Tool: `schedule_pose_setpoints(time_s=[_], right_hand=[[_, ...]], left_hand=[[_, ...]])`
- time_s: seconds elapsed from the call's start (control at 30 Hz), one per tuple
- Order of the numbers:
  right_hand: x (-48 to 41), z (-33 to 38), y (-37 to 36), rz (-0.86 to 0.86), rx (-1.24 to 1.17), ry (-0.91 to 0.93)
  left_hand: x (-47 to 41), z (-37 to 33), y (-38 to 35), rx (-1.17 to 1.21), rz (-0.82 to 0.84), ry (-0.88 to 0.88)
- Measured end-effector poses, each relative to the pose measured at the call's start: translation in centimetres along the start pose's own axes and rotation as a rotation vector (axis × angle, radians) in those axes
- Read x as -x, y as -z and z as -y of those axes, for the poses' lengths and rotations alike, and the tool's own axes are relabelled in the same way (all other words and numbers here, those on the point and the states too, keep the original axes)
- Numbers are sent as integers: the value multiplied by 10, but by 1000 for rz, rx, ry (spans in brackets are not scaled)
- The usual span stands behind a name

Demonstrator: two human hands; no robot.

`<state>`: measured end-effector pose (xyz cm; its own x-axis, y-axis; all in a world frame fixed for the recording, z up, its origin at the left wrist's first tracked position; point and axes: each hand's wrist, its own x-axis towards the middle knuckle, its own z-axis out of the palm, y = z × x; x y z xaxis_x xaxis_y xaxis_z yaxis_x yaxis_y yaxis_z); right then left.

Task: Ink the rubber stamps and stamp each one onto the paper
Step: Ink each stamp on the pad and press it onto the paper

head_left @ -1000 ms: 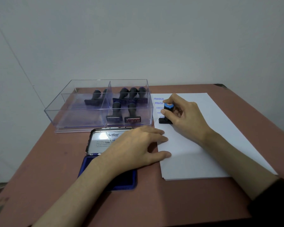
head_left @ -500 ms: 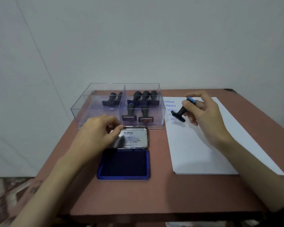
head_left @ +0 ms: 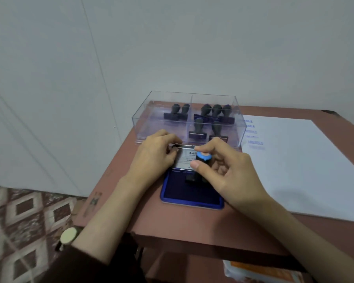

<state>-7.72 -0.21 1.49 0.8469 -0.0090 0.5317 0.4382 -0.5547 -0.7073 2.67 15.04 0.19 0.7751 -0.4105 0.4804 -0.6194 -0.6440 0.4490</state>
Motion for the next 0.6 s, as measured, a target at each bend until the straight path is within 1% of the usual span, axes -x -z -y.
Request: schedule_pose_setpoints(time_s=[0.13, 0.3, 0.6], right_hand=[[0, 4, -8, 11, 85, 70], [2, 4, -10, 22, 132, 155], [2, 6, -13, 15, 113, 181]], left_hand=[[1, 1, 0, 11, -2, 1], [0, 0, 0, 16, 7, 0], [-1, 0, 1, 0, 19, -4]])
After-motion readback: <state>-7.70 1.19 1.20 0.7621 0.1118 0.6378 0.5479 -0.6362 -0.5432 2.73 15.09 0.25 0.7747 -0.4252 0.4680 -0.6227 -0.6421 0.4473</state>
